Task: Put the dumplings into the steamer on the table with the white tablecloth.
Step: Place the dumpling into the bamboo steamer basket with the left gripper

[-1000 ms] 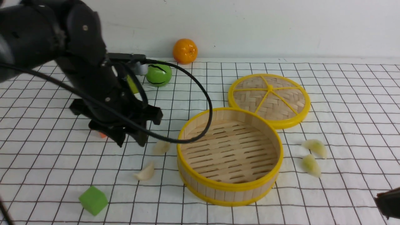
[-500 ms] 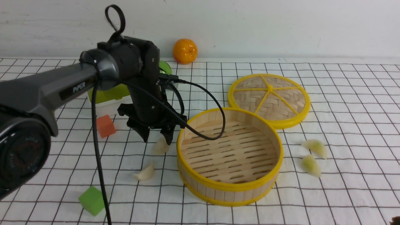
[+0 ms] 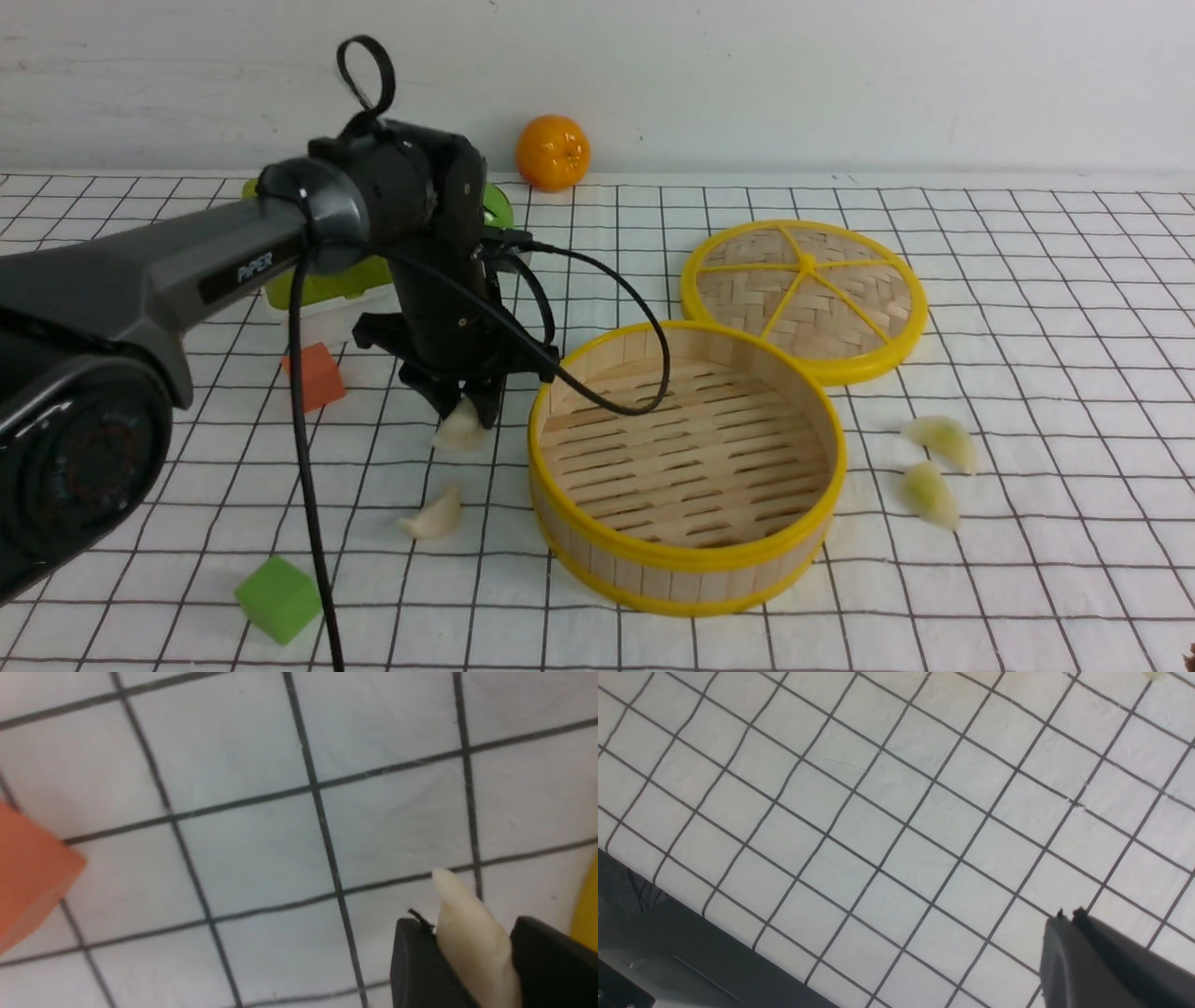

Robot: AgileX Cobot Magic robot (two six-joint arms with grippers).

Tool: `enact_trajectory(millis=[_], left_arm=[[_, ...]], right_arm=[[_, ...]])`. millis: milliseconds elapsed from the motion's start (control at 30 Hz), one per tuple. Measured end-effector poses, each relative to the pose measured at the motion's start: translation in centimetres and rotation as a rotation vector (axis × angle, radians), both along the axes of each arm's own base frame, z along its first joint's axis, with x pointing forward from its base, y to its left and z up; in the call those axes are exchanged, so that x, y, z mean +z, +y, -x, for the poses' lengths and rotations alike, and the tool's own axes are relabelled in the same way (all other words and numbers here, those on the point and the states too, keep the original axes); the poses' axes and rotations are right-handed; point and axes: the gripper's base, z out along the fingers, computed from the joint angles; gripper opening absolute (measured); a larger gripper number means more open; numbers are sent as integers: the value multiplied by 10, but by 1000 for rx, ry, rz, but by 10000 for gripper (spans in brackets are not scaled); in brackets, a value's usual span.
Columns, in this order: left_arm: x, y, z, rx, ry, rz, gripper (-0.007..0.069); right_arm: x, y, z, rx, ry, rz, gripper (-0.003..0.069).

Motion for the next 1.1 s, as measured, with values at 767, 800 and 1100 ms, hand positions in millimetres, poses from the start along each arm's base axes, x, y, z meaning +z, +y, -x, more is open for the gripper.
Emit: enact_trajectory(millis=[767,800,1100], left_arm=[[-15,-145,29,117,-117,270,235],[-19,-145,28,122,-116,272,235],[-3,-145,25,98,-127,249,318]], right_arm=[[9,1,12,3,-60,-69,12],[9,1,12,4,-62,-69,12],[9,1,14,9,-48,-64,18]])
